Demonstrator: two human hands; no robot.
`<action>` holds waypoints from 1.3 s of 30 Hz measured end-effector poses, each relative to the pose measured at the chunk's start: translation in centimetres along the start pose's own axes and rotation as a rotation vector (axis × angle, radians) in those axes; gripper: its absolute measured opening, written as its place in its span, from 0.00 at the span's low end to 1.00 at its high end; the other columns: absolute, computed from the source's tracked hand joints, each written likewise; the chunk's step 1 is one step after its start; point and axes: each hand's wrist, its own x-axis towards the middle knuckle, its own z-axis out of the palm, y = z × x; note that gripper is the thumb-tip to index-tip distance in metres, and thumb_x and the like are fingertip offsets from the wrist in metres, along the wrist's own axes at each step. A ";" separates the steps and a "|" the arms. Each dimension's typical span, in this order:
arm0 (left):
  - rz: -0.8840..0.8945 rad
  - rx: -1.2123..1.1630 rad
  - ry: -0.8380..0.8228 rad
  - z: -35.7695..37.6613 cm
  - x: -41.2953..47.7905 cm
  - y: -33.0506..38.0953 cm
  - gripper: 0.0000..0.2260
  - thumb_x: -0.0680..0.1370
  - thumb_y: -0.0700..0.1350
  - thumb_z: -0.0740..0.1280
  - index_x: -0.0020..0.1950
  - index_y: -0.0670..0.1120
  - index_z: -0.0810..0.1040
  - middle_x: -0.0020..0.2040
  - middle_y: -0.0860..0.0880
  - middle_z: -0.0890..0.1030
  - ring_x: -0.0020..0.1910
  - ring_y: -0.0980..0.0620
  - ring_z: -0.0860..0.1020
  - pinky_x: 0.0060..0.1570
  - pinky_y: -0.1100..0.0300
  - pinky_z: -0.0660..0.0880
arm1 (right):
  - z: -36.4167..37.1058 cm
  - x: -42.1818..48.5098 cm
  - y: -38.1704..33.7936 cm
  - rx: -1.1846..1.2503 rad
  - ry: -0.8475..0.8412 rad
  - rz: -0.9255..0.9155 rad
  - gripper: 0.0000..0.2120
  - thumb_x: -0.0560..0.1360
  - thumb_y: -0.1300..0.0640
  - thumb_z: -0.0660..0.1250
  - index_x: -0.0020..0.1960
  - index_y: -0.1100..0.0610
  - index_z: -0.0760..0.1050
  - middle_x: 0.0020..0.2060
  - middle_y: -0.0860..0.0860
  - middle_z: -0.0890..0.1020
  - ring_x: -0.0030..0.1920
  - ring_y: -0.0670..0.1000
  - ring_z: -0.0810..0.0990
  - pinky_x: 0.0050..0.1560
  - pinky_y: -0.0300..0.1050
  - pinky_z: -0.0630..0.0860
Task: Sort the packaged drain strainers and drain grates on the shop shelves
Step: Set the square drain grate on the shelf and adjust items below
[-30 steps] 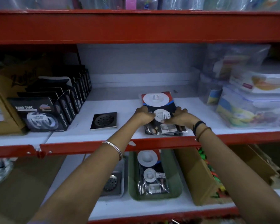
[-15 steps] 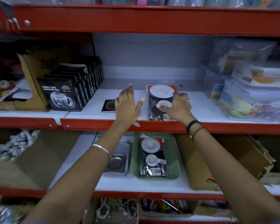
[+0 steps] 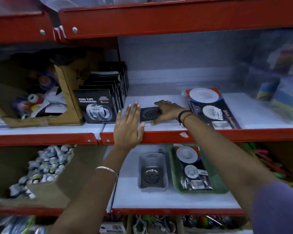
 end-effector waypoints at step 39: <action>-0.049 0.128 0.342 2.7 -0.7 -0.2 0.25 0.79 0.50 0.47 0.74 0.40 0.59 0.74 0.43 0.66 0.74 0.47 0.62 0.75 0.52 0.48 | 25.8 -1.1 1.7 -0.158 -0.308 -0.002 0.50 0.63 0.39 0.74 0.75 0.59 0.56 0.75 0.59 0.62 0.75 0.60 0.61 0.75 0.55 0.56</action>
